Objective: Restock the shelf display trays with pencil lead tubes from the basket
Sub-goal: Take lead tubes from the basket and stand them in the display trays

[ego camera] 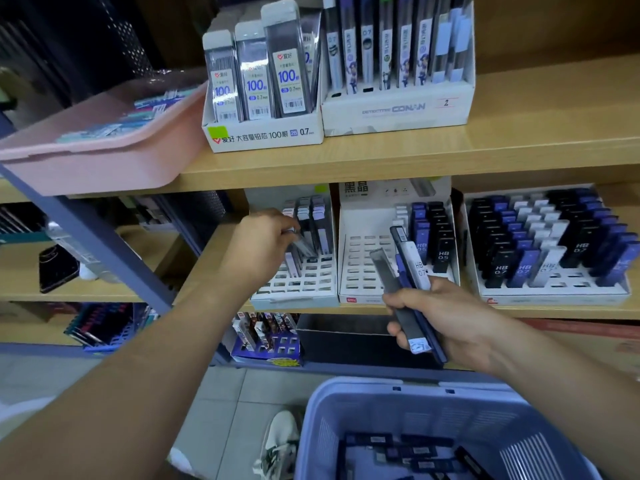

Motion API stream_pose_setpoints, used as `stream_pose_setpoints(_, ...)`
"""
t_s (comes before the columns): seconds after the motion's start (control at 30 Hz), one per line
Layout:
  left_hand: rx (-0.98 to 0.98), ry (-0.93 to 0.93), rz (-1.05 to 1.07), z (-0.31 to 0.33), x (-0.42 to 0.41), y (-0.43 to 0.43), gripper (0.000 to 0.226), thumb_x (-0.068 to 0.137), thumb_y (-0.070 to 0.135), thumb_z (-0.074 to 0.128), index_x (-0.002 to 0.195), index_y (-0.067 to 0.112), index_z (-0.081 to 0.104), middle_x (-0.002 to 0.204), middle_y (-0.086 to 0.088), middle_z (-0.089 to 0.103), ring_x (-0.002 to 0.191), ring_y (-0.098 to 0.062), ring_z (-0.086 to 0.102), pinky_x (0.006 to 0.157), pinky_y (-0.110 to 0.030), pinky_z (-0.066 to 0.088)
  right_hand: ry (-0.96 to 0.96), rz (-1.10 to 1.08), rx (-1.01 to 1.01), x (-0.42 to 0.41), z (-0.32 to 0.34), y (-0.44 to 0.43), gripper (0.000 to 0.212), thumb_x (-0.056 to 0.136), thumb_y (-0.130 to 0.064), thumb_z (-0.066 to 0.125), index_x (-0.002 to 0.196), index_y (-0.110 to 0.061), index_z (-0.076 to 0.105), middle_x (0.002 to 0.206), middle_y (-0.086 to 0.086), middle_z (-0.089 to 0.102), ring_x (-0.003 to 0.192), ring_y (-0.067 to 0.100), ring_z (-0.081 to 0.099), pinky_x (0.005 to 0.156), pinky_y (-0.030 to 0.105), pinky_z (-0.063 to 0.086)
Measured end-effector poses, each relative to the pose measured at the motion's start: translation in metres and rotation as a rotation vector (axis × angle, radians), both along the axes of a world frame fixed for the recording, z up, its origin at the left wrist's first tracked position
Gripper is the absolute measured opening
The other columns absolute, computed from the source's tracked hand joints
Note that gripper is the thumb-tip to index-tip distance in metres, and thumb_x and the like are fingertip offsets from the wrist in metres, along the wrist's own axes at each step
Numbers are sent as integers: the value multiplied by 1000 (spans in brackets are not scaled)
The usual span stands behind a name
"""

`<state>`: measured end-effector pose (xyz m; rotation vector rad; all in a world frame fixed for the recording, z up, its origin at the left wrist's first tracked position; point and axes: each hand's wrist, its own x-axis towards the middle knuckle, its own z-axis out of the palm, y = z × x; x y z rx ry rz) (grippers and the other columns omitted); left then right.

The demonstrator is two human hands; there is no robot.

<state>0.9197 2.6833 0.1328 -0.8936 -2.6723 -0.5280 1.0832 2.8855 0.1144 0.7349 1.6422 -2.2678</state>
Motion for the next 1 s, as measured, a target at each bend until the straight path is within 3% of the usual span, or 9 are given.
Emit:
stream_pose_setpoints(0.13, -98, 42, -66, 2, -2, 1, 15, 90, 15, 63, 99, 9, 74, 100, -10, 69, 93, -30, 61, 81, -40, 51, 15, 2, -9, -1, 2, 0, 23, 88, -5, 68, 106, -1, 54, 68, 10, 61, 54, 22, 62, 47, 28, 51)
stream_pose_setpoints(0.33, -326, 77, -91, 13, -11, 8, 16, 93, 11, 57, 99, 9, 72, 99, -10, 67, 99, -33, 53, 80, -44, 50, 27, -4, -7, -2, 4, 2, 28, 88, -5, 68, 112, 1, 54, 70, 10, 61, 55, 22, 63, 48, 28, 52)
stream_pose_setpoints(0.47, -250, 46, -88, 11, -16, 9, 16, 91, 11, 60, 100, 9, 73, 101, -12, 68, 98, -34, 58, 82, -43, 50, 35, -14, -25, -1, 6, 3, 19, 88, -4, 68, 101, -3, 54, 69, 10, 62, 55, 21, 63, 47, 29, 52)
stream_pose_setpoints(0.57, -201, -36, -71, 15, -18, 10, 14, 90, 12, 62, 95, 9, 74, 100, -10, 69, 96, -30, 60, 83, -39, 51, 33, -15, -22, 0, 5, 5, 22, 87, -4, 69, 104, -2, 55, 68, 10, 62, 55, 21, 64, 47, 28, 52)
stream_pose_setpoints(0.67, -232, 2, -98, 16, -17, 13, 12, 90, 11, 61, 90, 8, 73, 93, -12, 69, 91, -31, 60, 78, -40, 51, 33, -17, -10, 0, 5, 8, 24, 88, -4, 68, 108, 1, 56, 70, 11, 62, 54, 21, 64, 46, 27, 52)
stream_pose_setpoints(1.0, -251, 23, -86, 16, -20, 8, 16, 89, 8, 62, 100, 10, 74, 102, -11, 70, 98, -33, 61, 84, -38, 51, 34, -26, -21, 2, 5, 11, 23, 88, -4, 68, 107, -1, 56, 68, 10, 62, 54, 21, 63, 47, 27, 51)
